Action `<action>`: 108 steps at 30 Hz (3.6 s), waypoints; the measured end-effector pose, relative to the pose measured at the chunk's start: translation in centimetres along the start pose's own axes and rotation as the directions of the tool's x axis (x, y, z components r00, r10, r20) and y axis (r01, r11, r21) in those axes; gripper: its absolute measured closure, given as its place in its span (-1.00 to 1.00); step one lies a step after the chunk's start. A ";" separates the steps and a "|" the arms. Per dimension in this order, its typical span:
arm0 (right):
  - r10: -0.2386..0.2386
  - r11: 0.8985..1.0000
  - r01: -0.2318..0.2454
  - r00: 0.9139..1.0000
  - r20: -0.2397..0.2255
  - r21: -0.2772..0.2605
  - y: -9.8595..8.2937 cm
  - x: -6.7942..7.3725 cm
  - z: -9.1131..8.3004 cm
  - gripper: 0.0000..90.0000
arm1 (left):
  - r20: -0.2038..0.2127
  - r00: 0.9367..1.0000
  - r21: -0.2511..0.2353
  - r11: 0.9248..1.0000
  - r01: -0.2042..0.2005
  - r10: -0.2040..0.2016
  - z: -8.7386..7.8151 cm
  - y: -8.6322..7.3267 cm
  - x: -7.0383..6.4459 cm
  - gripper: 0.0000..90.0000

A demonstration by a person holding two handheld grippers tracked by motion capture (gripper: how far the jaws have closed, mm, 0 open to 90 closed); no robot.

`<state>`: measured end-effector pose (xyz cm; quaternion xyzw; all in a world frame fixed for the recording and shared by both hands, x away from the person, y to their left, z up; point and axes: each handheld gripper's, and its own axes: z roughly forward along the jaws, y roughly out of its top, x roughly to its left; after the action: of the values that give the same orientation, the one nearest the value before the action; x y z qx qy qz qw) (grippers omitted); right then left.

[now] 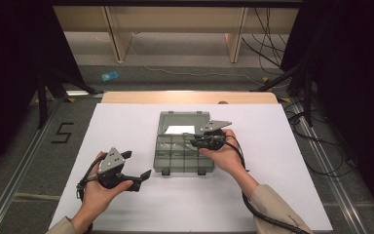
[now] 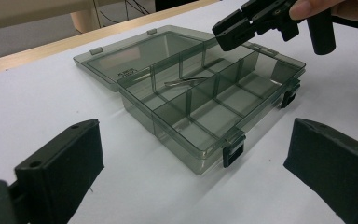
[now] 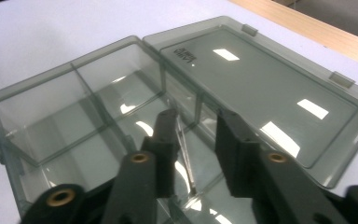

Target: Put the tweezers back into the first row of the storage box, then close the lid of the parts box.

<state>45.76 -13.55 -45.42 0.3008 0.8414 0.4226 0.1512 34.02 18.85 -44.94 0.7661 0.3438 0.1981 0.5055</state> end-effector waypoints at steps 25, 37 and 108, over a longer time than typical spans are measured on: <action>0.229 0.968 -0.212 0.966 0.122 -0.135 0.1 -3.8 -4.3 -0.34 | 0.011 1.000 0.004 1.000 0.011 -0.011 0.3 0.0 0.4 -0.92; 0.253 0.962 -0.236 0.958 0.132 -0.137 -0.2 -4.1 -4.7 -0.33 | 0.022 1.000 0.002 1.000 0.004 -0.004 0.5 0.1 0.4 -0.92; 0.359 0.896 -0.420 0.875 0.324 0.141 1.4 -9.5 4.5 0.62 | 0.032 0.999 0.015 0.999 0.037 -0.037 0.5 -0.3 0.1 -0.88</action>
<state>55.89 -16.12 -46.92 0.5376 0.7710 0.3058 0.1518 34.36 18.69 -45.43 0.7665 0.3512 0.1736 0.5090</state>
